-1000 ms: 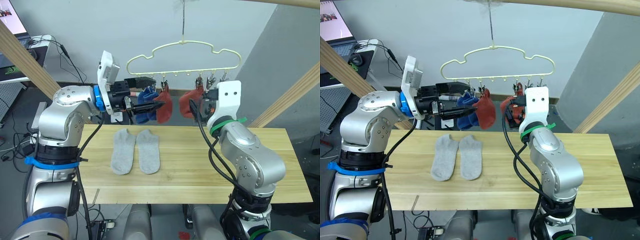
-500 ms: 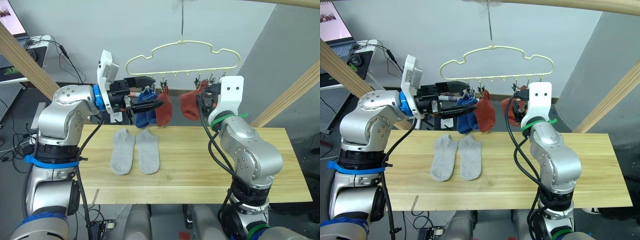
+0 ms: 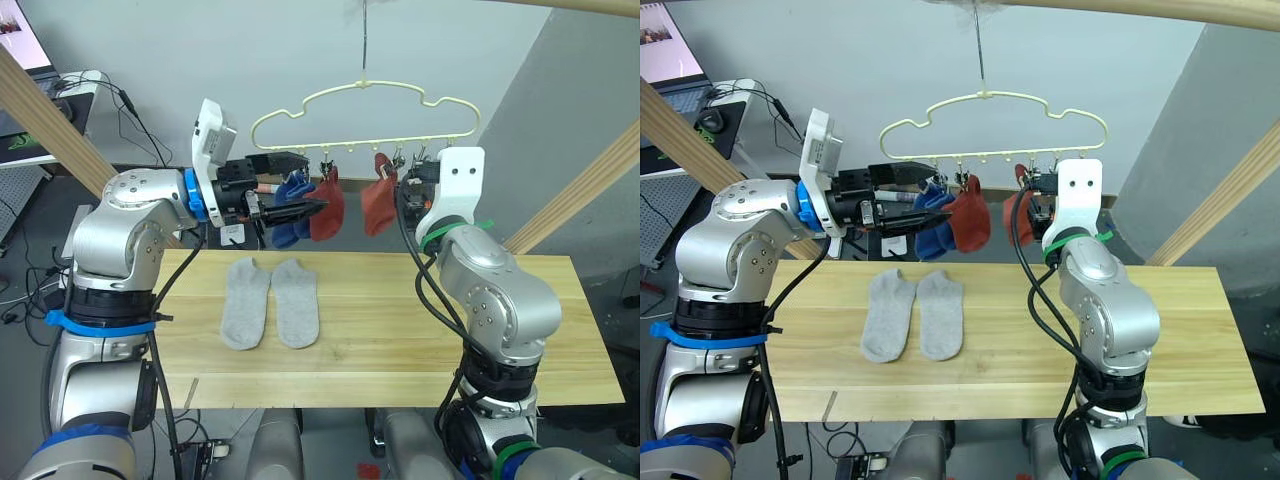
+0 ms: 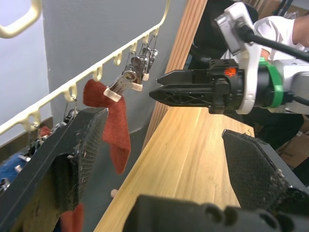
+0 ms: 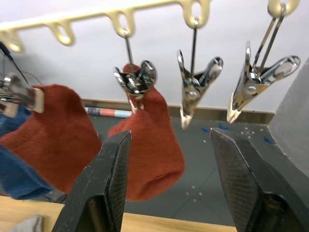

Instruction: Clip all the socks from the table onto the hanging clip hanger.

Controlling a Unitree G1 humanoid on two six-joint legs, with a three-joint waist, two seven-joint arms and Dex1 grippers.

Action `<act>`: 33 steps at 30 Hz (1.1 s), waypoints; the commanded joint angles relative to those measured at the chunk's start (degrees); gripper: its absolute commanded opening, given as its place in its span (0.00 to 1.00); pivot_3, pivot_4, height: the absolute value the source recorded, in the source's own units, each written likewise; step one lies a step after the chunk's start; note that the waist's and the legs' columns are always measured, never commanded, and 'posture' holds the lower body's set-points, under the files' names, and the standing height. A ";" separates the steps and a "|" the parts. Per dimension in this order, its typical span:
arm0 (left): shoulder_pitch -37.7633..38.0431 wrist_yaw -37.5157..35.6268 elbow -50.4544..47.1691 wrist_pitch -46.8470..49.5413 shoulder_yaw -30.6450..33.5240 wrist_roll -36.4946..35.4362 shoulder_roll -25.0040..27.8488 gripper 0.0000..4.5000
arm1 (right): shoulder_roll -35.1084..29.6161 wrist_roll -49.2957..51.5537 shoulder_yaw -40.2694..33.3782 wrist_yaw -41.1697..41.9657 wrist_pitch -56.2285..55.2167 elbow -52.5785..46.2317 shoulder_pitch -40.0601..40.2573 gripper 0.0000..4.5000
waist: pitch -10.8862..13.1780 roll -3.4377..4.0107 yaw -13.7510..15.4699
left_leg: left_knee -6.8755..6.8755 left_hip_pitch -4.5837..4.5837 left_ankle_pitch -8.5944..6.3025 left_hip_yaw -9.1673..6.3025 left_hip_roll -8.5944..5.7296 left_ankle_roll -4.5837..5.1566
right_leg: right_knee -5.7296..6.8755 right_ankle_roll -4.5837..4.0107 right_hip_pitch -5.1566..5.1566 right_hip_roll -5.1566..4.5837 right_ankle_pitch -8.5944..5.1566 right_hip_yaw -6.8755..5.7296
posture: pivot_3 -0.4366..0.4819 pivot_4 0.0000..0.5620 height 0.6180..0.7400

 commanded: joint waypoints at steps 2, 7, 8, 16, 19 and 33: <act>-0.87 -0.12 -1.65 -0.67 0.58 -0.50 0.83 0.96 | -1.34 0.00 -1.44 0.67 -3.67 1.88 -2.67 0.60 | 0.00 0.00 0.02 | 0.00 0.00 0.00 0.01 0.00 0.00 | 0.00 0.00 0.00 0.00 0.00 0.00 | 0.57 0.47 1.00; -0.51 0.40 -2.29 -0.45 0.80 -0.48 1.09 0.96 | -3.54 0.42 -2.28 2.04 -7.50 7.27 -4.46 0.60 | 0.00 0.00 0.10 | -0.01 0.00 0.00 0.00 0.00 0.00 | 0.00 0.00 0.00 0.00 0.00 0.00 | 0.58 0.47 1.00; -0.34 0.50 -2.50 -0.43 0.86 -0.49 1.19 0.96 | -3.85 0.48 -2.41 2.31 -8.15 8.18 -4.76 0.60 | 0.00 0.00 0.12 | 0.00 0.00 0.00 0.01 0.00 0.00 | 0.00 0.00 0.00 0.00 0.00 0.00 | 0.59 0.47 1.00; 0.15 1.14 -3.02 -0.38 0.82 -0.56 1.58 0.96 | -5.40 0.53 -3.19 3.13 -12.36 14.32 -7.12 0.60 | 0.00 0.00 0.22 | -0.01 0.00 0.00 0.01 0.00 0.00 | 0.02 0.00 0.00 0.00 0.00 0.00 | 0.60 0.48 1.00; 0.12 1.31 -2.82 -0.51 0.67 -0.45 1.54 0.96 | -5.36 0.76 -3.37 3.16 -13.43 16.02 -8.24 0.60 | 0.00 0.00 0.25 | 0.00 0.00 0.00 0.01 0.00 0.00 | 0.01 0.00 0.00 0.00 0.00 0.00 | 0.60 0.48 1.00; 1.04 2.39 -3.89 -0.21 0.61 -0.43 1.59 0.96 | -3.66 1.66 -3.16 4.01 -16.07 21.89 -13.53 0.60 | 0.01 0.01 0.41 | -0.01 0.00 0.00 0.01 0.00 0.00 | 0.03 -0.01 0.00 0.00 0.00 0.00 | 0.61 0.50 1.00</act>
